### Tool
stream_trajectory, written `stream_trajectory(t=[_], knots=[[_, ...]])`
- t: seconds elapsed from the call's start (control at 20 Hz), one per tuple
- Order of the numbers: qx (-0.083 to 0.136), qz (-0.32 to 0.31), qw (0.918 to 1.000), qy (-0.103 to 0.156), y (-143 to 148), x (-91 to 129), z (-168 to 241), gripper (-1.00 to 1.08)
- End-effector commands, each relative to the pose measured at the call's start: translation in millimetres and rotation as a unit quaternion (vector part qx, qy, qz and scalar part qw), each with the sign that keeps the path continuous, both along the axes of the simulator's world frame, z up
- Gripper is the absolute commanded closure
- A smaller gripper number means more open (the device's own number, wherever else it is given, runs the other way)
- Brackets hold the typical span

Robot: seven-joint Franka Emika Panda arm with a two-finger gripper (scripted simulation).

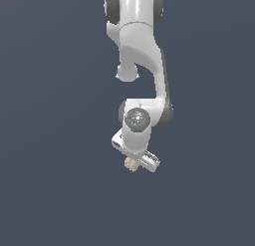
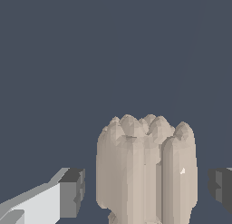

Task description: Pick up the object and move it to a goal position.

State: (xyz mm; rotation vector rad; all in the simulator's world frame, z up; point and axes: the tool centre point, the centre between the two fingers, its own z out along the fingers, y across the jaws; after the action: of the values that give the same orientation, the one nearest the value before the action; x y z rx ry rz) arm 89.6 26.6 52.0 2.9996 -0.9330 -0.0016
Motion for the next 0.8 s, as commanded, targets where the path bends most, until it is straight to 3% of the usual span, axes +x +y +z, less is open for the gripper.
stream_trajectory(t=[0.0, 0.25, 0.3, 0.75], knots=[[0.000, 0.000, 1.0000, 0.000, 0.0, 0.2, -9.1, -0.92], [0.000, 0.000, 1.0000, 0.000, 0.1, 1.6, -10.3, -0.92], [0.000, 0.000, 1.0000, 0.000, 0.1, 1.6, -10.3, 1.08], [0.000, 0.000, 1.0000, 0.000, 0.1, 1.6, -10.3, 1.08]])
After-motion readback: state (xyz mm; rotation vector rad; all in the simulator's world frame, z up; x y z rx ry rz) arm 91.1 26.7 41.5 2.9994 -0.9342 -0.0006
